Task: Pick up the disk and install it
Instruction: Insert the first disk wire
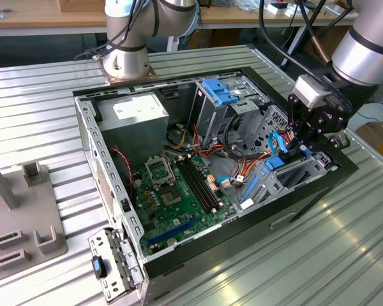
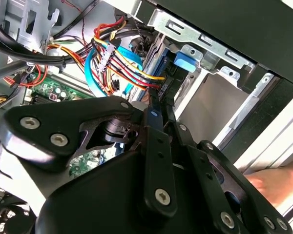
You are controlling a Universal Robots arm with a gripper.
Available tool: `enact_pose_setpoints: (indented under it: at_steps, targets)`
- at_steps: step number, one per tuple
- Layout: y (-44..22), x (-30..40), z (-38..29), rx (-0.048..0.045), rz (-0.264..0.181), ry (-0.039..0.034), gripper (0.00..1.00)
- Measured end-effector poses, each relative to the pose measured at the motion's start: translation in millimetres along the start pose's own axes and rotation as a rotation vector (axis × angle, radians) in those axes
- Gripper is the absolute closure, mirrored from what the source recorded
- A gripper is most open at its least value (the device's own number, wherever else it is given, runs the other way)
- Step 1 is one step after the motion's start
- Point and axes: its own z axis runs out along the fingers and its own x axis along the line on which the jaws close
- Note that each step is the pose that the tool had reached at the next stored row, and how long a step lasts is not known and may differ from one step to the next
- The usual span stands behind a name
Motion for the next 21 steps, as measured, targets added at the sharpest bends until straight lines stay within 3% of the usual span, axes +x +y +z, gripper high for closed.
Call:
enact_pose_setpoints:
  at_steps: [21]
  targets:
    - [0.2, -0.7, 2.7, 0.0024, 0.0, -0.0002, 0.83]
